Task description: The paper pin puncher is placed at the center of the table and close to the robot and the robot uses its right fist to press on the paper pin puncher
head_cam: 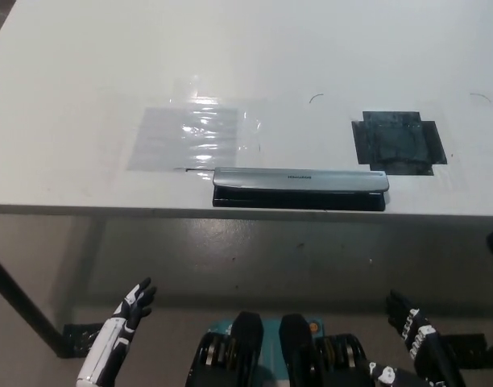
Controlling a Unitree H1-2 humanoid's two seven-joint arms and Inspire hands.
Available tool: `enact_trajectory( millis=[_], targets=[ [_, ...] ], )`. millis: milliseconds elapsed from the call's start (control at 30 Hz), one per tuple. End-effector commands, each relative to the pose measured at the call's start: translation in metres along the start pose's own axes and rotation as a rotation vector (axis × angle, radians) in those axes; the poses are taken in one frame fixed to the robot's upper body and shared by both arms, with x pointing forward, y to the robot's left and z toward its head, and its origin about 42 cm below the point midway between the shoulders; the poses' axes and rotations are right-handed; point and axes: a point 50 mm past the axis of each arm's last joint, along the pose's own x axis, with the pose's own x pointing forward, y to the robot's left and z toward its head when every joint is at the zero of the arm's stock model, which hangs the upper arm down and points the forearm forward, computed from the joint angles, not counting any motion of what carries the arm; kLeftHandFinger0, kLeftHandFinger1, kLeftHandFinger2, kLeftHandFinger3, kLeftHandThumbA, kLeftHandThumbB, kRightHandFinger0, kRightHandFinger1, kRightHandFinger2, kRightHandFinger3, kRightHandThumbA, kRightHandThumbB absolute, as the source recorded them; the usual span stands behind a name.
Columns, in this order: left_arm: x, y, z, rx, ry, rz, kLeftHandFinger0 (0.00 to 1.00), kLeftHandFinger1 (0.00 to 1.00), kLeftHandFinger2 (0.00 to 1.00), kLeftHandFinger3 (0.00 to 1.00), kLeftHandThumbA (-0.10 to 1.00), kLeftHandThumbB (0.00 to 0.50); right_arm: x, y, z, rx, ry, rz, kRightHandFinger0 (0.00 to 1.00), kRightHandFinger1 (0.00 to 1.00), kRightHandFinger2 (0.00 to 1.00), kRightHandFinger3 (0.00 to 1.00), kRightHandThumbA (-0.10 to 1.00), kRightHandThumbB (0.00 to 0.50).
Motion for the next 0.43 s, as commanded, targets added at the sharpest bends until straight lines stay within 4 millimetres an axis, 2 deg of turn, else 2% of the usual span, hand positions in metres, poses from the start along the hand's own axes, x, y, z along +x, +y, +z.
enact_trajectory(
  millis=[0, 133, 167, 233, 300, 400],
  targets=[
    [0.003, 0.007, 0.005, 0.001, -0.03, 0.0, 1.0, 1.0, 1.0, 1.0, 1.0, 0.211, -0.001, 0.008, 0.012, -0.014, -0.066, 0.041, 1.0, 1.0, 1.0, 1.0, 1.0, 0.3],
    [-0.009, 0.005, 0.0, -0.005, -0.005, -0.003, 1.0, 1.0, 1.0, 1.0, 1.0, 0.246, -0.017, 0.014, 0.005, -0.018, -0.062, 0.038, 1.0, 1.0, 1.0, 1.0, 1.0, 0.295],
    [-0.01, 0.005, -0.001, -0.006, -0.005, -0.002, 1.0, 1.0, 1.0, 1.0, 1.0, 0.204, -0.021, 0.015, 0.003, -0.011, -0.068, 0.032, 1.0, 1.0, 1.0, 1.0, 1.0, 0.303],
    [-0.013, 0.007, -0.003, -0.002, -0.001, 0.0, 1.0, 1.0, 1.0, 1.0, 1.0, 0.185, -0.027, 0.018, 0.0, -0.003, -0.069, 0.019, 1.0, 1.0, 1.0, 1.0, 1.0, 0.312],
    [-0.012, 0.005, -0.005, -0.003, 0.002, -0.002, 1.0, 1.0, 1.0, 1.0, 1.0, 0.203, -0.033, 0.016, -0.002, -0.005, -0.068, 0.011, 1.0, 1.0, 1.0, 1.0, 1.0, 0.281],
    [-0.013, 0.005, -0.005, 0.0, -0.001, -0.007, 1.0, 1.0, 1.0, 1.0, 1.0, 0.209, -0.037, 0.014, -0.006, -0.001, -0.07, 0.005, 1.0, 1.0, 1.0, 1.0, 1.0, 0.285]
  ],
)
